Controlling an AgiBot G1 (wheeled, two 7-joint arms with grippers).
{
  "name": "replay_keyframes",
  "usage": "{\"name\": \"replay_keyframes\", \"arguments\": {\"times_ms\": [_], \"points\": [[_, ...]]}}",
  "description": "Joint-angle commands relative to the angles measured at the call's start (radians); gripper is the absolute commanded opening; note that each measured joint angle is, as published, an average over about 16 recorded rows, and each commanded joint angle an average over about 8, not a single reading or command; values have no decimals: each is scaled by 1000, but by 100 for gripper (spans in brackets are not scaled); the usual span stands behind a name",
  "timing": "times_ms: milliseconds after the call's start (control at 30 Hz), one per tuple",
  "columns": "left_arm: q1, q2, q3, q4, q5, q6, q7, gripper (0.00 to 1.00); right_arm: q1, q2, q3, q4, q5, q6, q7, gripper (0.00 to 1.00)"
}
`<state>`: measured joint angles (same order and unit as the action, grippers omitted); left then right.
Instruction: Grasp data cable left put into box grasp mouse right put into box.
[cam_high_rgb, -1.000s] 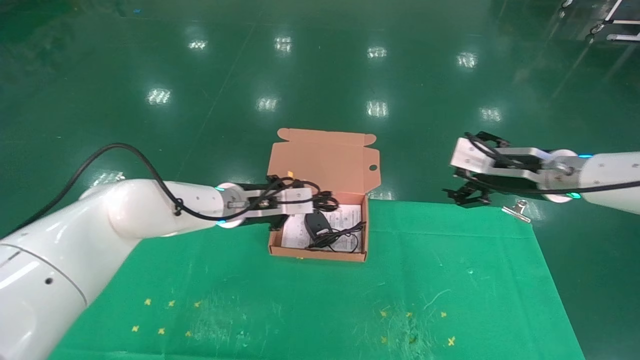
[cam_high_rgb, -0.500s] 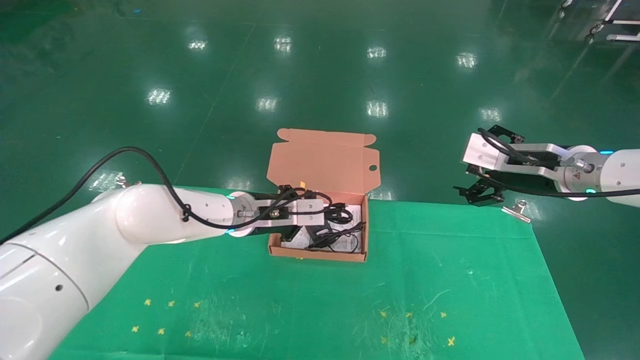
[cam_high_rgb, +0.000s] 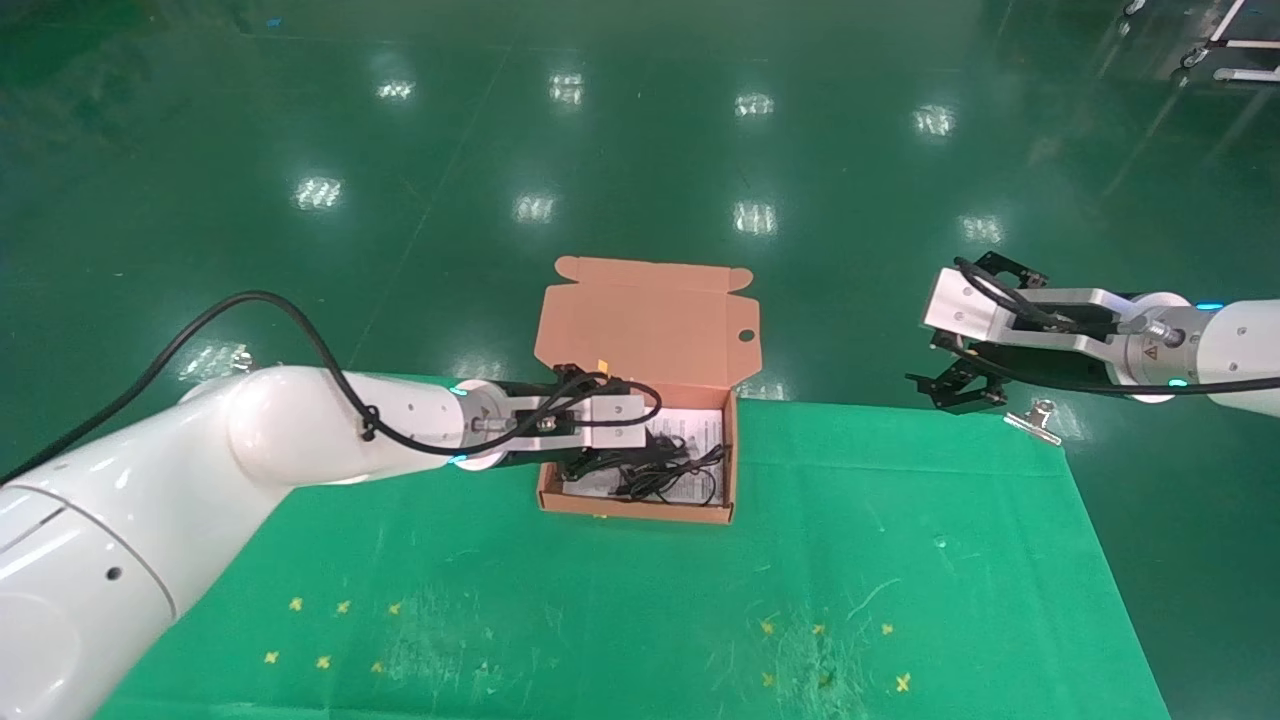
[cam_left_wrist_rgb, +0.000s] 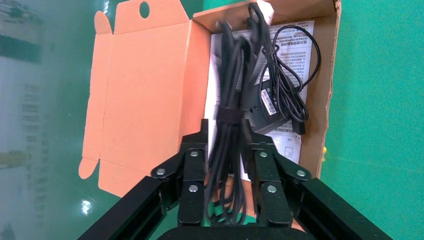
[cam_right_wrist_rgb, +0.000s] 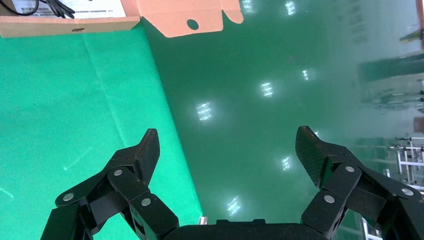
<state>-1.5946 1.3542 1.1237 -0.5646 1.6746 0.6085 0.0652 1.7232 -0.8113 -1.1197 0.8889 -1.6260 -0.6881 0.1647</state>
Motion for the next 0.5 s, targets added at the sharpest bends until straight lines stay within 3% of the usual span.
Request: {"name": "replay_keyframes", "arguments": {"times_ms": [33,500], "points": [[5,-6,-1,-9,-2,4,1,100,-1,-1,0,-3,1,-1,0,100],[-163,-53,-24,32,66,-128,-44,100,85,21,26,66,-41,26,-29,100]]}}
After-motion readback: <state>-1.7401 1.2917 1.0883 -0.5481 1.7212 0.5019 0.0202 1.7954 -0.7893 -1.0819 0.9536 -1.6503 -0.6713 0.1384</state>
